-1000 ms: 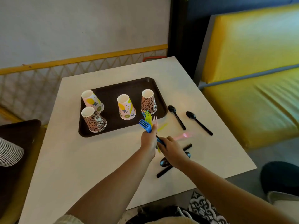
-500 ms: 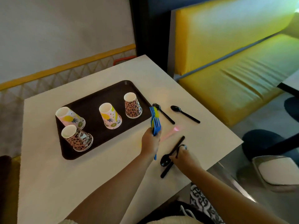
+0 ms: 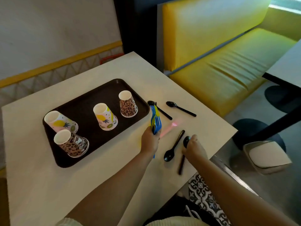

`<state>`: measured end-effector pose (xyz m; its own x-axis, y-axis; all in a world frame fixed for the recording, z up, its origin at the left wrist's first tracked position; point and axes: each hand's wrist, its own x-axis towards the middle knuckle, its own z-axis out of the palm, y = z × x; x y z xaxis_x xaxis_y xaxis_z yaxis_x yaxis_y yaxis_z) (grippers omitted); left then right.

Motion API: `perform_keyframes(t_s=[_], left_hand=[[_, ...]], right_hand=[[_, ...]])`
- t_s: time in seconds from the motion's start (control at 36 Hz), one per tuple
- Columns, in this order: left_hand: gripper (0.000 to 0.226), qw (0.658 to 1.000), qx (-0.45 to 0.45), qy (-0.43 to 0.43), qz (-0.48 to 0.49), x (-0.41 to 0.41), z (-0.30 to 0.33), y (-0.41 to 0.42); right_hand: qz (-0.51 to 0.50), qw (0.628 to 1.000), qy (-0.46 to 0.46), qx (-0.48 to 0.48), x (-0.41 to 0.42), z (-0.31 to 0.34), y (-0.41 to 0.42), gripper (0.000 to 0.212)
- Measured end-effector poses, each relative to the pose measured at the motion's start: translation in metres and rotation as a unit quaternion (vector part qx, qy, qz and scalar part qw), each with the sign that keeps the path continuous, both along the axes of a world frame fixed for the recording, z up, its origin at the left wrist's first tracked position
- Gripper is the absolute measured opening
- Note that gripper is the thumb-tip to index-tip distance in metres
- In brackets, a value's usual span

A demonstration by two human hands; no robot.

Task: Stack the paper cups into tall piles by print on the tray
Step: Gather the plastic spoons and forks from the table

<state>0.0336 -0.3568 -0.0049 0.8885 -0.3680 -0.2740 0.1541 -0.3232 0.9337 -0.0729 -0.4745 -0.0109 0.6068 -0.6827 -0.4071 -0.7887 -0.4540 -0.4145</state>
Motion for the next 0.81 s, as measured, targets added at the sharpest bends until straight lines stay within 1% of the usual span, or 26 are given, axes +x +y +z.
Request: perform_keyframes(t_s=[0.03,0.08,0.14,0.22,0.31,0.36,0.42,0.44,0.5,0.56,0.64,0.75,0.81], left_hand=[[0.026,1.0,0.001,-0.002,-0.003,0.0,0.0,0.001],[0.025,1.0,0.003,-0.006,-0.009,0.001,-0.001,0.002],[0.025,1.0,0.005,-0.01,-0.01,0.002,-0.002,0.003],[0.027,1.0,0.009,-0.011,0.0,0.005,-0.002,0.005],[0.025,1.0,0.015,-0.011,0.022,0.009,-0.001,0.008],[0.023,0.999,0.028,-0.02,0.032,0.012,-0.001,0.009],[0.019,0.998,0.042,-0.03,0.042,0.016,-0.001,0.01],[0.017,0.997,0.049,-0.035,0.047,0.017,0.0,0.01],[0.014,0.995,0.057,-0.047,0.063,0.02,0.002,0.008],[0.012,0.993,0.063,-0.053,0.082,0.021,0.005,0.006],[0.008,0.99,0.078,-0.057,0.106,0.021,0.009,0.0],[0.006,0.985,0.091,-0.05,0.135,0.02,0.011,-0.007],[0.006,0.982,0.092,-0.043,0.159,0.019,0.01,-0.009]], right_hand=[[-0.014,1.0,-0.002,-0.001,0.002,-0.001,-0.003,0.033],[-0.032,0.999,-0.008,-0.014,0.004,-0.003,-0.01,0.026],[-0.031,0.999,-0.008,-0.032,0.004,-0.005,-0.017,0.024],[-0.015,0.997,0.008,-0.074,0.0,-0.007,-0.032,0.027],[0.004,0.996,-0.047,-0.07,-0.003,-0.004,-0.043,0.029],[0.069,0.989,-0.114,-0.064,-0.002,0.0,-0.045,0.024],[0.187,0.969,-0.151,-0.059,0.002,0.003,-0.046,0.023],[0.252,0.955,-0.146,-0.049,0.006,0.005,-0.046,0.026],[0.366,0.924,-0.109,-0.025,0.014,0.007,-0.046,0.035],[0.452,0.889,-0.072,-0.015,0.021,0.008,-0.045,0.045],[0.541,0.84,-0.029,-0.021,0.03,0.008,-0.046,0.049],[0.606,0.792,-0.055,-0.047,0.038,0.0,-0.047,0.035],[0.63,0.772,-0.055,-0.065,0.041,-0.005,-0.048,0.032]])
